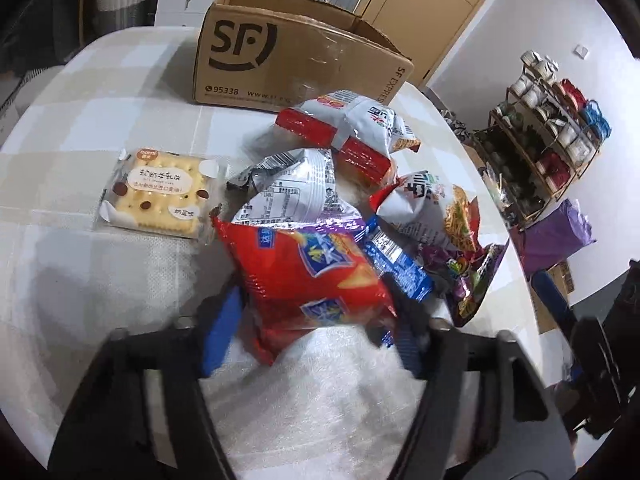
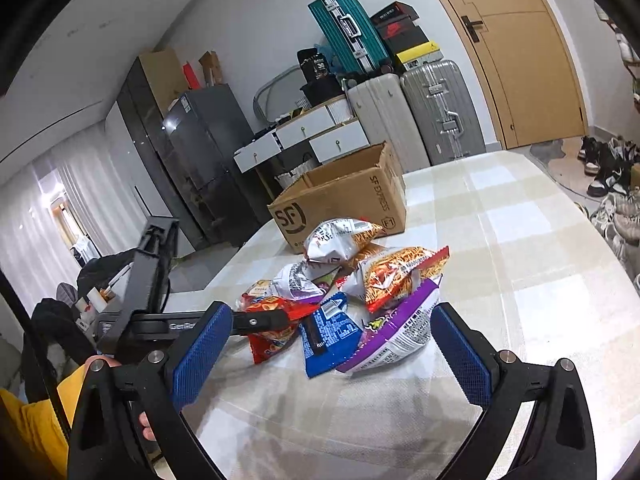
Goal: Organize snacks
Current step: 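Grasp the red chip bag with left tool while right tool grasps purple bag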
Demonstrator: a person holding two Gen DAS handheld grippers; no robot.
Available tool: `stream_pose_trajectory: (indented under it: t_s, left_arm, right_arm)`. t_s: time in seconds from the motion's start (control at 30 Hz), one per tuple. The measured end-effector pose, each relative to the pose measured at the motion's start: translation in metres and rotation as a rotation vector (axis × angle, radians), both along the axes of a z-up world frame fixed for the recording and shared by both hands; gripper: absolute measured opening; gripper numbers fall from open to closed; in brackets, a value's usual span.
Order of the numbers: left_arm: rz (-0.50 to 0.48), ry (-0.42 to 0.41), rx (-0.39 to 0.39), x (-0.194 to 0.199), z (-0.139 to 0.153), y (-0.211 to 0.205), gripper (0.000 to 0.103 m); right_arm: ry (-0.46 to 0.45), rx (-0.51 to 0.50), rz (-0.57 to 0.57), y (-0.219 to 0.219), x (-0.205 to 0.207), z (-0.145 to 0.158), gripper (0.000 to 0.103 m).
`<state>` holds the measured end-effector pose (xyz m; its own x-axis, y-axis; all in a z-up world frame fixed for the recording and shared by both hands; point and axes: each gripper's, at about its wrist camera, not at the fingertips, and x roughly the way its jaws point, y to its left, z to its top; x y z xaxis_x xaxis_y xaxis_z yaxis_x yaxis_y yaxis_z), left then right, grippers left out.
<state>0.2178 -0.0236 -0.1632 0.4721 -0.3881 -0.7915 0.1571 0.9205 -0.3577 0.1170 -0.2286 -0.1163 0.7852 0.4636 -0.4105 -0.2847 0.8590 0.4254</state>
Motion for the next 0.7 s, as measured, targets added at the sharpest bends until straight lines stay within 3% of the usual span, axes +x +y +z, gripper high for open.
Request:
stream_pose_trajectory:
  t_s: [0.17,0.47,0.7]
  left_arm:
    - [-0.010,-0.013,-0.017,-0.006,0.004,0.005,0.048]
    - [0.006,-0.049,-0.044,-0.027,0.018,0.033,0.048]
    - [0.023,-0.078,-0.055,-0.049,0.033,0.059,0.048]
  right_arm:
    - [0.027,-0.006,-0.021,-0.002,0.004,-0.005,0.101]
    - [0.092,-0.023,-0.040,-0.004,0.013,-0.009,0.101]
    - [0.242,-0.021,-0.081,-0.009,0.048,-0.026,0.101]
